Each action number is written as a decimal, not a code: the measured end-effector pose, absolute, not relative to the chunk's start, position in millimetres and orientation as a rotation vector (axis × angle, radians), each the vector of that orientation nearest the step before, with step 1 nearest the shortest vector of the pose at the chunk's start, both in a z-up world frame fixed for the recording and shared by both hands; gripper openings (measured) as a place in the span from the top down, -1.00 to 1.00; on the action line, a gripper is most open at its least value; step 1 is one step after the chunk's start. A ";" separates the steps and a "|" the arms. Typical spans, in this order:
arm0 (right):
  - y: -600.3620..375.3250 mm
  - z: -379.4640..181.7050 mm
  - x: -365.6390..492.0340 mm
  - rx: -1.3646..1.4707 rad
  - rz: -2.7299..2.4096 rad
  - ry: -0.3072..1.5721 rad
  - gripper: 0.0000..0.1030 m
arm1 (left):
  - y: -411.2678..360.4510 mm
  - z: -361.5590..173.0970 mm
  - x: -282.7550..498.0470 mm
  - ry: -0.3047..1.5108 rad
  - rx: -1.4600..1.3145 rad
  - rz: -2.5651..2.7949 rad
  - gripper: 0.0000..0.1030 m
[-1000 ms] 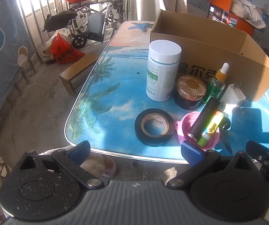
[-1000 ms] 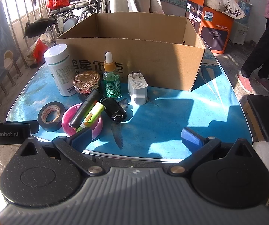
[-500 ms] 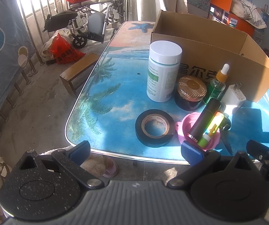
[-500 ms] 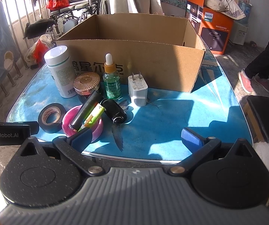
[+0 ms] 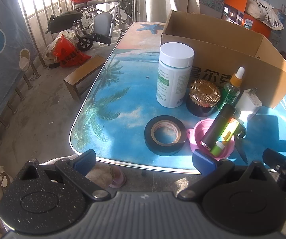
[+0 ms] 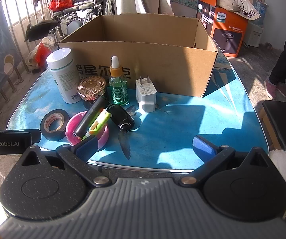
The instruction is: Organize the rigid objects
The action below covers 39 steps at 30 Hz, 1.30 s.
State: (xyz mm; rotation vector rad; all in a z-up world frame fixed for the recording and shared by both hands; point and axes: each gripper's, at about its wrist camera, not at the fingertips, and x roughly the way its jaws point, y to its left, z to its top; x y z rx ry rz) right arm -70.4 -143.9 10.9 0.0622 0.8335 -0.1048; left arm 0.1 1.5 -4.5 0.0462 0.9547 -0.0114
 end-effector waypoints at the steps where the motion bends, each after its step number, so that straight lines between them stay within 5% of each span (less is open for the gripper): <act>1: -143.8 10.9 -70.2 0.062 -0.105 0.833 -0.98 | 1.6 -4.7 0.1 0.955 0.046 -0.011 -1.00; 34: -193.8 12.7 -66.4 0.229 0.023 0.666 -0.98 | -15.1 -0.2 0.9 0.814 0.043 -0.298 -0.99; 39: -198.8 16.8 -57.6 0.329 0.172 0.607 -0.95 | -32.8 0.1 8.6 0.800 0.097 -0.393 -0.66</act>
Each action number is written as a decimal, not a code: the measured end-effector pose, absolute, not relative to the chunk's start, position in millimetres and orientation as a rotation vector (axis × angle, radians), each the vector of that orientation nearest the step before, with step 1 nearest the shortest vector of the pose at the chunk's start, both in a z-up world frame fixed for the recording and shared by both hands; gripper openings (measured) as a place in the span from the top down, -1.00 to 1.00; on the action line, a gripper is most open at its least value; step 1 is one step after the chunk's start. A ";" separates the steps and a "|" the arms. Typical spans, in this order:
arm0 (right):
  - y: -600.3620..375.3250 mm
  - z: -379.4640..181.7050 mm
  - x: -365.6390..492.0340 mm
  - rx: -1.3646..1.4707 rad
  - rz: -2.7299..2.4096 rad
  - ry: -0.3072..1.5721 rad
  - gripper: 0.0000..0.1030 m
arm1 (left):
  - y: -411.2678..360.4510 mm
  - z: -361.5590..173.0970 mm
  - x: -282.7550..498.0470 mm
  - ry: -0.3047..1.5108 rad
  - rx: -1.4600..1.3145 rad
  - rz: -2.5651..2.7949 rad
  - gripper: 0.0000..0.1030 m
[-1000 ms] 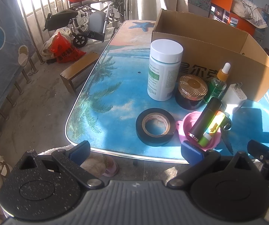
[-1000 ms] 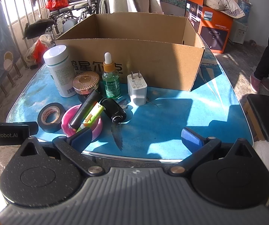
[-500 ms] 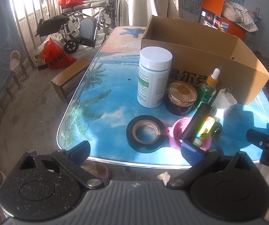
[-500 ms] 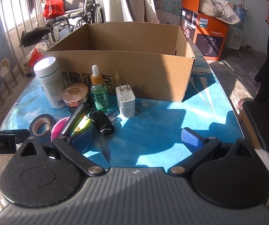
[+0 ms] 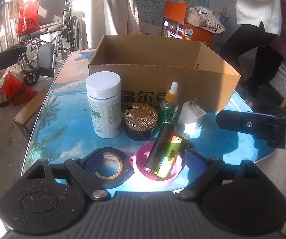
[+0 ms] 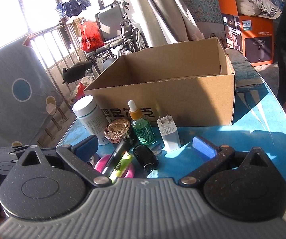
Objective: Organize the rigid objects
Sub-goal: 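Lower the right tool onto the black flashlight in the pink bowl and close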
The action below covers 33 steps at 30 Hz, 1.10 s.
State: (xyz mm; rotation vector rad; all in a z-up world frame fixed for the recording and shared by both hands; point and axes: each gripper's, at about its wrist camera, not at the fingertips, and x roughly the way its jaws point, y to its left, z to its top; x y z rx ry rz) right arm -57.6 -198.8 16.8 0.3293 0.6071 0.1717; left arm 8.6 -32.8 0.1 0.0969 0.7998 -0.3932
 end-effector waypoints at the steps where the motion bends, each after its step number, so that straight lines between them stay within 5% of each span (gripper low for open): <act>1: -198.5 16.6 -54.3 0.346 0.198 0.604 -0.90 | -36.2 -0.4 10.7 0.802 0.103 -0.410 -0.60; 9: -188.4 -4.0 -6.6 0.416 0.317 0.671 -0.17 | -59.0 -14.5 28.9 0.837 0.184 -0.471 0.23; 12: -181.8 -17.5 12.6 0.425 0.336 0.713 -0.04 | -59.9 -19.3 38.0 0.854 0.187 -0.470 0.45; 33: -172.4 -55.8 54.1 0.565 0.394 0.851 0.51 | -60.9 -31.3 50.3 0.878 0.207 -0.510 0.51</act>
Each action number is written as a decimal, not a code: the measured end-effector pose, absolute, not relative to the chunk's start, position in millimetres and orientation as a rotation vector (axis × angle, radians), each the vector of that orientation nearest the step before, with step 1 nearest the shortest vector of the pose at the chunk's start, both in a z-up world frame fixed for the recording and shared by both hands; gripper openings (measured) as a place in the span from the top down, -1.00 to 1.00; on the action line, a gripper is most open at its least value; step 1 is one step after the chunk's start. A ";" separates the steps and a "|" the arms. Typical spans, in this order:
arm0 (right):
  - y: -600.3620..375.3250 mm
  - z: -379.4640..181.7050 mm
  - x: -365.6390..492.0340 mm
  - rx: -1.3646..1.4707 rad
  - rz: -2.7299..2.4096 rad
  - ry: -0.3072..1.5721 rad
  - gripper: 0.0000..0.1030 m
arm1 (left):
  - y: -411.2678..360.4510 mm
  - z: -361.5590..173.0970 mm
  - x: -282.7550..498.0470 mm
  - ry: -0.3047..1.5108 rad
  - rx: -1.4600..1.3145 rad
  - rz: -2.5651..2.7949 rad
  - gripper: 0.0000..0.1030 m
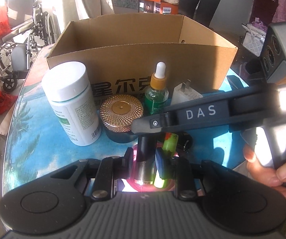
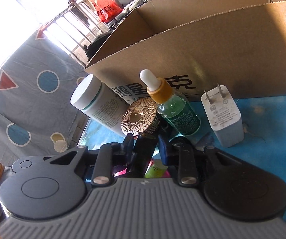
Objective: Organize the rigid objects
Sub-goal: 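Lower the right tool onto the black flashlight in the pink bowl and close, then lift the black flashlight with the right tool and carry it into the box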
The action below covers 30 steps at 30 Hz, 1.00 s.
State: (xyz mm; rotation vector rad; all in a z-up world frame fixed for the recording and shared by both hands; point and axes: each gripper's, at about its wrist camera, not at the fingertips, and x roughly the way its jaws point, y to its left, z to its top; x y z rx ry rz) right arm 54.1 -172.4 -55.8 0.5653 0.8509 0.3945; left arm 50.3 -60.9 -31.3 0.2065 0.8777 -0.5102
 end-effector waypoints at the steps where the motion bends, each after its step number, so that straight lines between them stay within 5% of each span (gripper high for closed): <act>1: -172.9 -54.7 53.0 0.567 0.396 0.848 0.52 | -60.9 -31.1 50.7 0.877 0.206 -0.511 0.51; 16: -164.7 1.4 12.6 0.398 0.459 0.704 0.59 | -57.2 -2.2 30.4 0.779 0.200 -0.489 0.53; 30: -189.4 134.7 66.6 0.354 0.560 0.551 0.59 | -59.4 111.3 81.6 0.590 0.147 -0.442 0.53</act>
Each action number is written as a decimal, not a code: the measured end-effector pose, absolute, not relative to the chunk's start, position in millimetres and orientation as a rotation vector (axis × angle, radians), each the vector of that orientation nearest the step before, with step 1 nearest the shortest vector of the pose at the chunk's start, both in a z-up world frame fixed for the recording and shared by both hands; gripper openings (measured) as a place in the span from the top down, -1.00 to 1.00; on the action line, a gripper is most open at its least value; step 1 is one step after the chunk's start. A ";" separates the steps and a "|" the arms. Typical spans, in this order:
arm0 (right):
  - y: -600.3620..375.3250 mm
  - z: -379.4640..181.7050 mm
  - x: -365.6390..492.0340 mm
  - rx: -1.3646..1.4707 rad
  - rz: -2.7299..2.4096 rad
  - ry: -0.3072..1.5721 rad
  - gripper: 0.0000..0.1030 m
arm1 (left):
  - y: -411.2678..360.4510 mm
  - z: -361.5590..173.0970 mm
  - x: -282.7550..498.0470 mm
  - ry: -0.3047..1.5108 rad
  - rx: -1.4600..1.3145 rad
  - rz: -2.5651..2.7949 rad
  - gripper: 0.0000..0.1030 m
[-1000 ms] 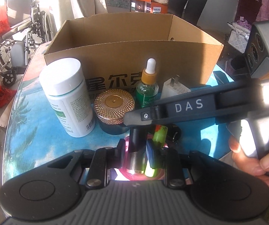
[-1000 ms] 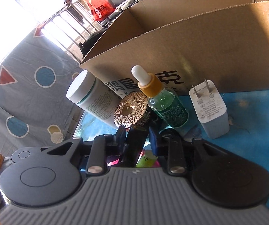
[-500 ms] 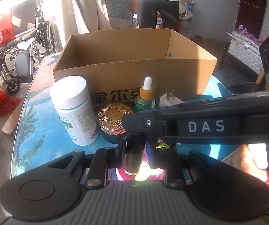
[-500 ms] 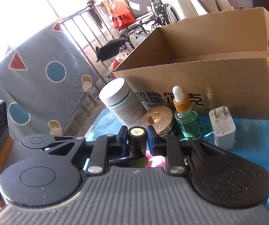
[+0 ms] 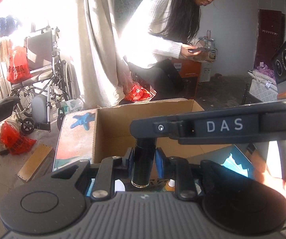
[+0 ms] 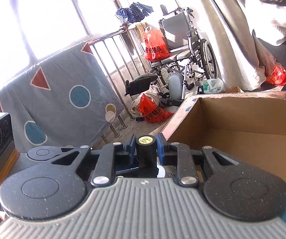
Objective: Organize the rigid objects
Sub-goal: 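Lift the black flashlight with the right tool and carry it into the box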
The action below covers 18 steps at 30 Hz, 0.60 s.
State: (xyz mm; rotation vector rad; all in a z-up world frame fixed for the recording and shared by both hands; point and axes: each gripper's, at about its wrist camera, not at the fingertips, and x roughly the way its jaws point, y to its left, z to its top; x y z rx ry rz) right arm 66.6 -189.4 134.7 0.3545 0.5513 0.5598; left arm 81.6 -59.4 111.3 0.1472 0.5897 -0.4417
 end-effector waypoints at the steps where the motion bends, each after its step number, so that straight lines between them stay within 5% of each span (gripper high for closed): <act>1: -193.1 137.3 81.7 0.373 0.567 0.569 0.59 | -60.9 114.0 93.1 0.598 0.141 -0.440 0.53; 10: -211.7 86.9 230.5 0.554 0.550 0.905 0.59 | -69.7 85.4 198.6 0.741 0.138 -0.368 0.53; 18: -186.0 18.8 294.2 0.507 0.477 1.125 0.59 | -45.6 65.4 211.2 0.805 0.104 -0.333 0.52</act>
